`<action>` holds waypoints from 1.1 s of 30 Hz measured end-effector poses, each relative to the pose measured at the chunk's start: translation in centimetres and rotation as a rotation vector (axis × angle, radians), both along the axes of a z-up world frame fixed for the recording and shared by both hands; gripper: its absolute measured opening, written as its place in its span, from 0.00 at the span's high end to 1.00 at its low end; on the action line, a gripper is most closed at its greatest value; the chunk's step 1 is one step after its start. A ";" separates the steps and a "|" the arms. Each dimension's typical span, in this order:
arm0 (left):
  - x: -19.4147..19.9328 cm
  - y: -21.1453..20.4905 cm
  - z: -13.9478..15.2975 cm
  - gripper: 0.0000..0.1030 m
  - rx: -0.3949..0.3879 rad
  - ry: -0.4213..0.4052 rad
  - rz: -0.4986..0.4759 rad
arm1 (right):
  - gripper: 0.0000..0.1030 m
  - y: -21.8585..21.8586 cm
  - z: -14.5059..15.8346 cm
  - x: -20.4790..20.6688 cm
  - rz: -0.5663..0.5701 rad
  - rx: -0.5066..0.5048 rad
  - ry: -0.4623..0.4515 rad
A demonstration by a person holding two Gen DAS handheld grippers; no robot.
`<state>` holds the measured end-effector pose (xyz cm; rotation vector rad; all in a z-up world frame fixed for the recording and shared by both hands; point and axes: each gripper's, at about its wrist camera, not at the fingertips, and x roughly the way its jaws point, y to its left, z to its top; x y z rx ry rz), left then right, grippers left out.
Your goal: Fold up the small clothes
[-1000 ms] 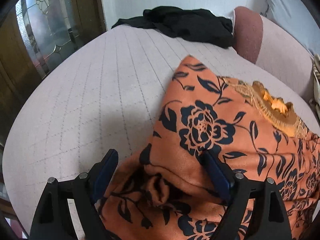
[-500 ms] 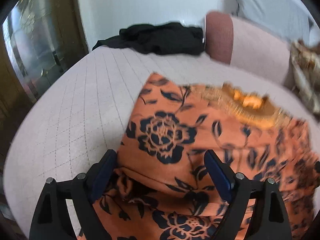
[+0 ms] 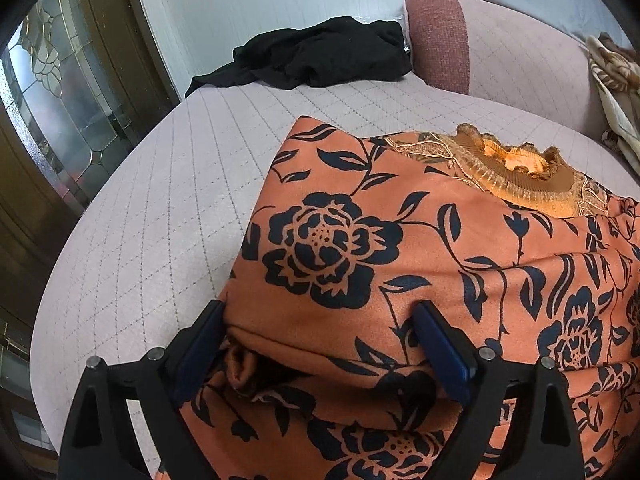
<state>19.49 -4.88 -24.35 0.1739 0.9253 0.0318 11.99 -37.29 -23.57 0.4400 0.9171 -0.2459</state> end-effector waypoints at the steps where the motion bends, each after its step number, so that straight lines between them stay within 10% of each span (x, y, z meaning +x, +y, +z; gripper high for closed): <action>1: -0.1 0.0 0.0 0.09 0.002 -0.002 0.000 | 0.64 0.0 -0.9 0.4 -0.008 -0.004 0.045; 15: 0.1 0.4 -0.4 0.02 -0.023 0.004 0.026 | 0.64 1.9 1.0 0.2 0.062 -0.037 -0.053; 20: 0.2 0.7 -0.6 0.00 -0.040 0.011 0.040 | 0.63 3.4 -1.4 1.4 0.104 -0.056 0.082; 33: 0.2 0.7 -0.9 0.00 -0.039 0.006 0.039 | 0.63 4.3 -1.2 1.5 0.109 -0.100 0.071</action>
